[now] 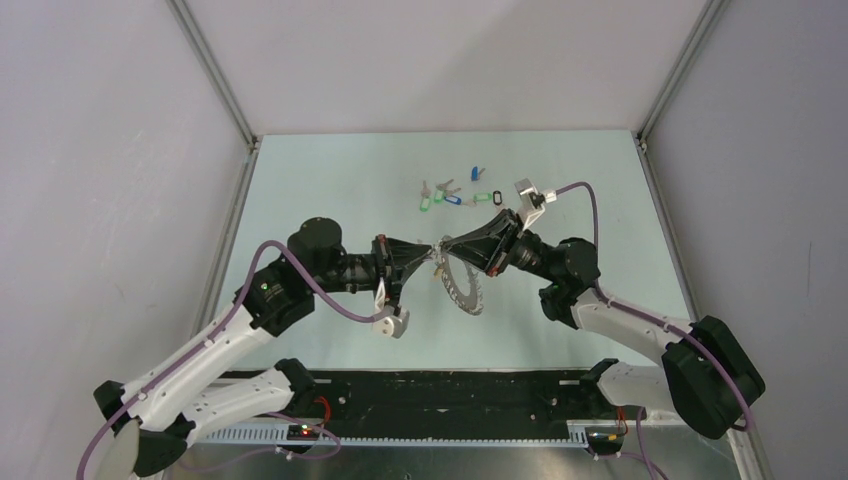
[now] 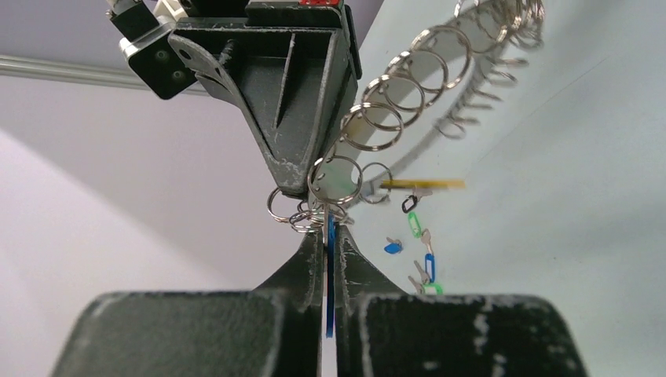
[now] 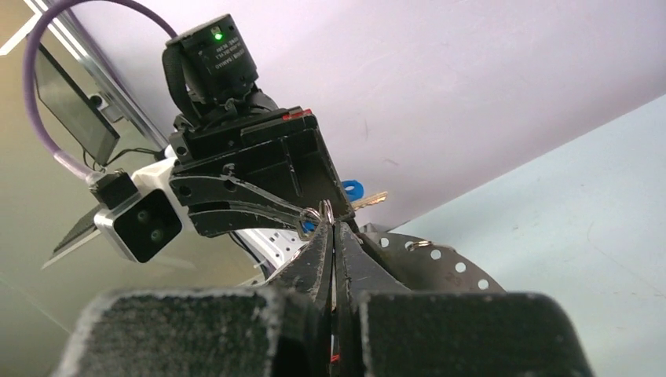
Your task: Remove the keys from the keyring
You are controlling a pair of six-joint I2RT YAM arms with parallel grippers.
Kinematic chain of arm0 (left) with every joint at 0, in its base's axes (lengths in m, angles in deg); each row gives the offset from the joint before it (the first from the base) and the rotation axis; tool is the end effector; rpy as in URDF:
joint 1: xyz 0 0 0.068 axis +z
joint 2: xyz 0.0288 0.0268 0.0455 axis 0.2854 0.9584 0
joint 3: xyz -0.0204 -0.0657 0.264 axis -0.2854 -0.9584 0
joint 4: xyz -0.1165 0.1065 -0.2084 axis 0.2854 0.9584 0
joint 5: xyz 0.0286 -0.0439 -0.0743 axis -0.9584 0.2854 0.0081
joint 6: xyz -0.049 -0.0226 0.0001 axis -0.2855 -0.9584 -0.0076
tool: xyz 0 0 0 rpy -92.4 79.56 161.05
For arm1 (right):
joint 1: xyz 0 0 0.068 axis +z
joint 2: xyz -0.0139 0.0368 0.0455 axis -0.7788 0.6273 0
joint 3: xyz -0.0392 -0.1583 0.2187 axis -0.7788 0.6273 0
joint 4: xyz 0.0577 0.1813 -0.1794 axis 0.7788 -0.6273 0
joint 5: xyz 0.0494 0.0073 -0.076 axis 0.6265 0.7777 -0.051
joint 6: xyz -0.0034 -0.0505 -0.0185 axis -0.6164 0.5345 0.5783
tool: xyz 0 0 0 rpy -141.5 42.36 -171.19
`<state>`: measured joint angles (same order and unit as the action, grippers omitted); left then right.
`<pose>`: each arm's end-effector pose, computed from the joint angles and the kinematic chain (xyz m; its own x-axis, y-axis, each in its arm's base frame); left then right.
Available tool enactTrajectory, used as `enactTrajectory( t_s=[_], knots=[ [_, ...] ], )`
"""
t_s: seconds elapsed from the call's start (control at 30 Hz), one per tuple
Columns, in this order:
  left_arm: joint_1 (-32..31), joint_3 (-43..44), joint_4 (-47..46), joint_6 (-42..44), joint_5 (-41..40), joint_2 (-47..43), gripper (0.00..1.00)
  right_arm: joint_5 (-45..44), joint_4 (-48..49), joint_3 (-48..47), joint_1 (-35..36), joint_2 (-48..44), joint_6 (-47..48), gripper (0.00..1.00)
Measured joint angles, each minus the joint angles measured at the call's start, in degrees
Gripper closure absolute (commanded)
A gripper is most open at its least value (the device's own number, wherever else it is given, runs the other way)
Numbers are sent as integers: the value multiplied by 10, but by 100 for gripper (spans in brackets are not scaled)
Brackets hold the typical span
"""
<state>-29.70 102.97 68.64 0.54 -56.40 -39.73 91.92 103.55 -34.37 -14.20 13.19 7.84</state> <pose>0.1168 -0.1504 0.3664 0.9227 0.2300 -0.3095 0.3510 -0.1688 0.9210 0.1813 0.1634 0.3110 -0.4329 0.4525 -0.7796 -0.8841 -0.0444 0.4652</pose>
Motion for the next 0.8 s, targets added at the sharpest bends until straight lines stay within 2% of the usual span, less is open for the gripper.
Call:
enactTrajectory(
  t_s=[0.4,0.8],
  knots=[
    [0,0,2,-10,-26,22,100,-2,24,0,11,-3,-30,100],
    [-5,0,7,-22,-71,35,100,6,-58,0,15,-34,-4,100]
  ],
)
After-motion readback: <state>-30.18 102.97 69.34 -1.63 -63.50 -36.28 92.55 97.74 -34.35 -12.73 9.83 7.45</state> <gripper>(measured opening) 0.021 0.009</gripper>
